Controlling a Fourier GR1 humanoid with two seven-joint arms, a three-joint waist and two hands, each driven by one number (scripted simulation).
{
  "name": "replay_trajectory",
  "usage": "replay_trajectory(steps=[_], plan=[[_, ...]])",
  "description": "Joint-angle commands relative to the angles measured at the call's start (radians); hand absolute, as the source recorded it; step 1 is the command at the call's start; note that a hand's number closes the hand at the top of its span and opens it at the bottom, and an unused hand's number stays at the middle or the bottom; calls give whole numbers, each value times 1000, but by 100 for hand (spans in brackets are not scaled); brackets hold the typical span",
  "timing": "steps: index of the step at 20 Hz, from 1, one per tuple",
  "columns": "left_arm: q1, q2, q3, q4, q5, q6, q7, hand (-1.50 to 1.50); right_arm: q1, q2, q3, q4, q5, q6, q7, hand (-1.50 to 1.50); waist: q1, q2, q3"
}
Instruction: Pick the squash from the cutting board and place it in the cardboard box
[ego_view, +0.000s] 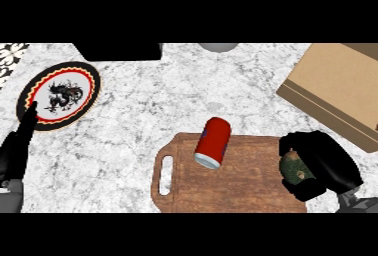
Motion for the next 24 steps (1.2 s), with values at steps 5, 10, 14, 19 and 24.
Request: replay_trajectory(steps=[5,10,14,19,24], plan=[[3,-6,5,-12,6,5,1,0,-58,-290,-426,255,-205,-38,-237,150,-16,14,11],[12,10,11,-8,13,-15,-22,0,-146,-386,-622,405,-369,-80,-477,150,13,9,10],[-11,2,4,-4,17,-22,-11,0,-187,-472,-704,571,-467,-23,-703,150,34,17,9],[-23,-19,-38,-31,-5,-24,-7,0,-275,-570,-735,828,-526,108,-906,150,81,18,5],[-89,-9,-47,-11,-13,-42,14,0,-462,-586,-687,1007,-531,203,-885,150,118,25,2]])
